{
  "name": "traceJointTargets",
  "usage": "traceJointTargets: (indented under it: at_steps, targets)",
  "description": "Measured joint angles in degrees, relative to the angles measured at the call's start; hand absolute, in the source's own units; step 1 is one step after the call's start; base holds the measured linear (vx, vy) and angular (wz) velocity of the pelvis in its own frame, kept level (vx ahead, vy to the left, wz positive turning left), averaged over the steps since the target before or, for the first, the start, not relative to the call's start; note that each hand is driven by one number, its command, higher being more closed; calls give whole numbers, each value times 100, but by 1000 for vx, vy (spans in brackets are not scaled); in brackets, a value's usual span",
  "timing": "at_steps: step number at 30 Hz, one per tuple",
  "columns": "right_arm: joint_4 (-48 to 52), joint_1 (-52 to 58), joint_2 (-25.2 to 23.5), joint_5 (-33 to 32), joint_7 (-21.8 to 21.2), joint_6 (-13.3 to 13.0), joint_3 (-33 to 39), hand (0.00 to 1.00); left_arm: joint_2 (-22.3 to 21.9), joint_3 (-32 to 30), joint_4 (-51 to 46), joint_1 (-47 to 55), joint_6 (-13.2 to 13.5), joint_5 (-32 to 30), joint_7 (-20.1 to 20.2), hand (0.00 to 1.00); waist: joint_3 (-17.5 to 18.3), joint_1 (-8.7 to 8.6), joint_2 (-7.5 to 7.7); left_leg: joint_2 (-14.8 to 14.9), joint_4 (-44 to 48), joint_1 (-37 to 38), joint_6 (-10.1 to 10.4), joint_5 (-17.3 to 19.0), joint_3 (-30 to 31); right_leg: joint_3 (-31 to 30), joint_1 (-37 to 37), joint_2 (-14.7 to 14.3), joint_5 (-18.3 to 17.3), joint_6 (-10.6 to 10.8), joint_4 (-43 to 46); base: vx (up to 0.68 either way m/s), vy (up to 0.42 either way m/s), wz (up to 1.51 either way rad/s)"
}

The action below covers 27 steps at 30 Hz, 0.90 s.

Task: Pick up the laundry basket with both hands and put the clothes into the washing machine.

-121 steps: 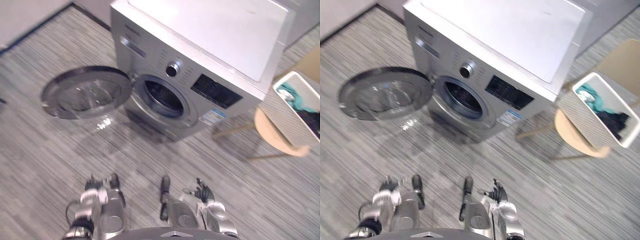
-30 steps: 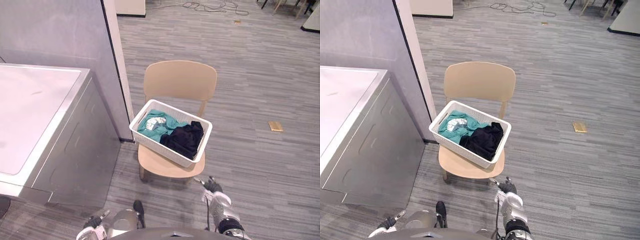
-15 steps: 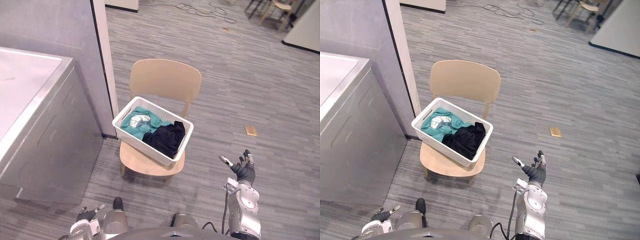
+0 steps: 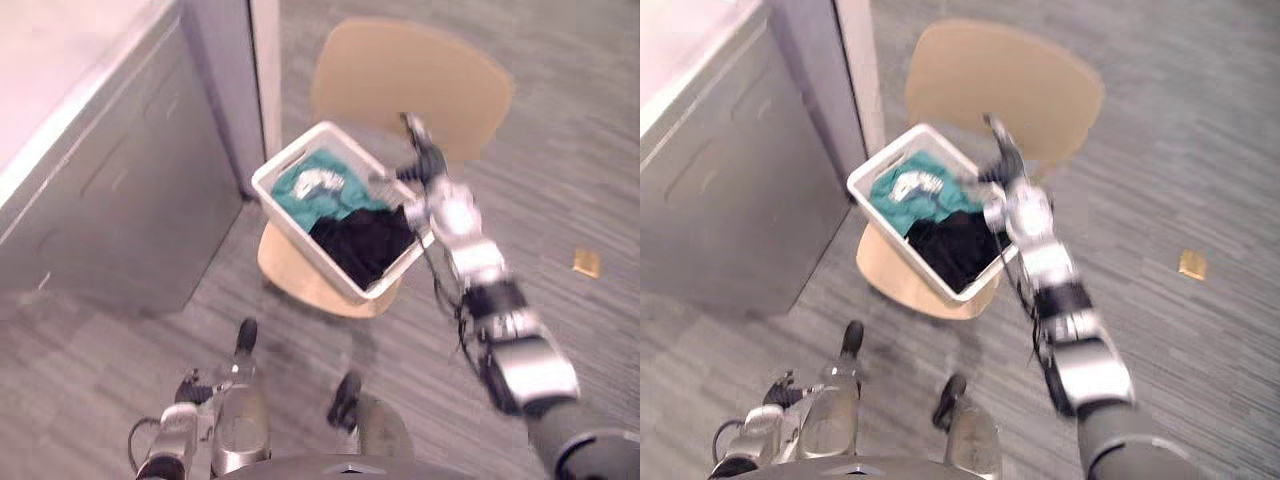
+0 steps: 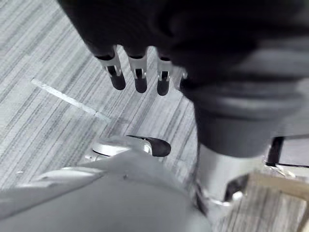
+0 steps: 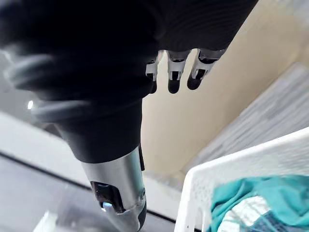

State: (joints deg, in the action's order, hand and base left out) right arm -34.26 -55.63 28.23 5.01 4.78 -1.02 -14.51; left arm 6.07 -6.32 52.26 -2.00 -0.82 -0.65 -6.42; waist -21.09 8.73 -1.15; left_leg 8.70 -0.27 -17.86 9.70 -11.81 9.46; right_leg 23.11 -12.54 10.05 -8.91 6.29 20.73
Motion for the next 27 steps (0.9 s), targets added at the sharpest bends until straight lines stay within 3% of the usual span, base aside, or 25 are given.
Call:
traceJointTargets:
  at_steps: [2, 6, 12, 16, 27]
  targets:
    - [-513, -722, 101, -1, -47, -1, -242, 0, 18, 13, 1, -81, 0, 119, -99, 0, -164, 182, -27, -26, -25, -152, -20, -49, 40, 54, -134, 59, 0, 1, 39, -58, 10, 15]
    - [-1199, -1381, 194, 2, -88, 14, -657, 0, 114, 13, 26, -128, -4, 345, -245, 0, -408, 376, -34, -82, -43, -439, -30, -112, 213, 228, -322, 122, -4, 6, 86, -31, -14, 17]
    - [-1808, -1461, 277, 447, -294, 74, -1006, 0, 123, 28, 71, -197, 6, 509, -342, 0, -488, 491, -71, -164, -39, -717, -58, -166, 314, 292, -579, 200, -31, 31, 213, -20, -26, 7]
    - [-1908, -1490, 631, 575, -290, 134, -1004, 0, 160, 189, 63, -426, 121, 740, -369, 0, -610, 544, -90, -187, -38, -1004, -78, -201, 498, 450, -815, 259, -155, 5, 393, -47, -46, 17]
    - [-2583, -1476, 580, 665, -266, 281, -945, 0, 161, 365, 53, -726, 146, 1065, -461, 0, -614, 685, -83, -200, 63, -1388, -56, -246, 634, 585, -1082, 257, -194, -3, 444, 3, -52, 4]
